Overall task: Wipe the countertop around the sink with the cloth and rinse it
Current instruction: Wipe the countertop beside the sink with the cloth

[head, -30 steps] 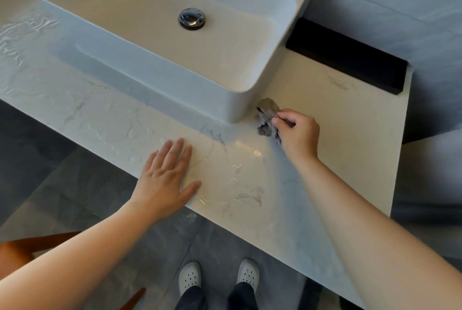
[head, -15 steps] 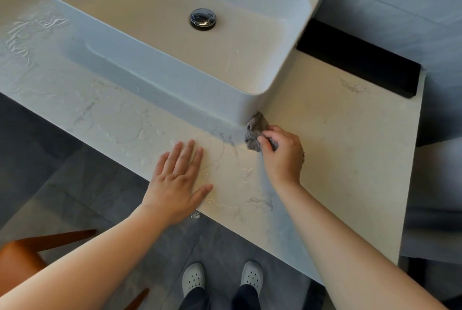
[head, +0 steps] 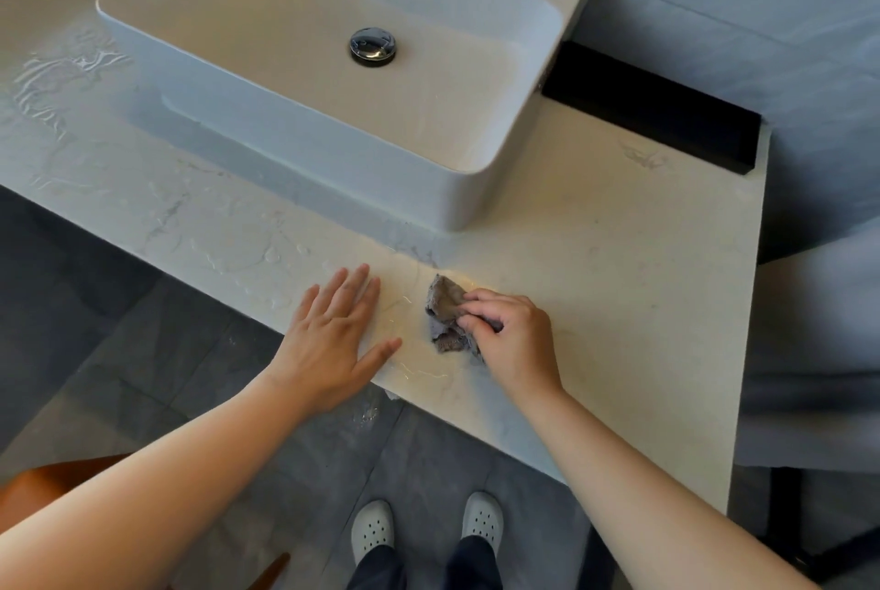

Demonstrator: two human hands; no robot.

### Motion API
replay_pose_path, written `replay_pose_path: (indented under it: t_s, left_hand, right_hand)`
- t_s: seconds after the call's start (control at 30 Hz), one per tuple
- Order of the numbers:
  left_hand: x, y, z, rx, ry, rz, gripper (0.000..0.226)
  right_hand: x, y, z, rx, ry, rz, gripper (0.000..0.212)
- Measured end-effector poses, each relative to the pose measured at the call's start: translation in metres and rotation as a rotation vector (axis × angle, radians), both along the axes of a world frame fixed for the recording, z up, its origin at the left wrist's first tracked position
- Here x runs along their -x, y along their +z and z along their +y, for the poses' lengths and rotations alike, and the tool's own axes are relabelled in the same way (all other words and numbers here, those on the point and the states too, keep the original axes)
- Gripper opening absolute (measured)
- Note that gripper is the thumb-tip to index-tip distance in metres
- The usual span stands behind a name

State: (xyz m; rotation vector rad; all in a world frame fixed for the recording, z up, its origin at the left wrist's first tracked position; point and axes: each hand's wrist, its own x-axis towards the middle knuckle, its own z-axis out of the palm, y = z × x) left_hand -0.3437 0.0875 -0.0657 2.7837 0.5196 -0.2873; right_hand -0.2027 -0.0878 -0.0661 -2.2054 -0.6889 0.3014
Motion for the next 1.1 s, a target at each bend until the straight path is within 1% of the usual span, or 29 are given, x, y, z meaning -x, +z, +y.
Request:
replay_pose_path:
  t_s: [0.1, 0.17, 0.33, 0.53, 0.63, 0.73, 0.9, 0.97, 1.1]
  left_hand:
    - [0.016, 0.011, -0.020, 0.106, -0.081, -0.053, 0.085]
    - [0.027, 0.015, -0.037, 0.143, -0.136, -0.068, 0.082]
    - [0.034, 0.014, -0.072, 0.179, -0.150, -0.112, 0.077]
    - [0.026, 0.009, -0.112, 0.142, -0.246, -0.081, 0.075]
    - [0.024, -0.001, -0.128, 0.061, -0.277, -0.047, 0.076]
    - [0.025, -0.008, -0.133, -0.013, -0.285, -0.013, 0.076]
    - [0.024, -0.011, -0.137, -0.071, -0.284, 0.000, 0.077]
    - [0.022, -0.010, -0.139, -0.080, -0.272, 0.001, 0.077]
    - [0.024, -0.011, -0.140, -0.095, -0.271, 0.002, 0.077]
  right_hand:
    - [-0.002, 0.017, -0.007, -0.144, -0.131, 0.064, 0.019]
    - [-0.002, 0.025, -0.016, -0.196, -0.196, 0.082, 0.019]
    - [-0.002, 0.043, -0.053, -0.246, -0.277, 0.086, 0.020]
    - [-0.006, 0.049, -0.124, -0.238, -0.408, 0.054, 0.024]
    - [-0.014, 0.043, -0.164, -0.196, -0.480, 0.000, 0.023]
    - [-0.025, 0.026, -0.199, -0.099, -0.535, -0.067, 0.021]
    - [-0.029, -0.003, -0.228, 0.029, -0.515, -0.106, 0.024]
    - [-0.018, -0.008, -0.229, 0.062, -0.490, -0.145, 0.026]
    - [0.032, -0.018, -0.230, 0.083, -0.484, -0.180, 0.026]
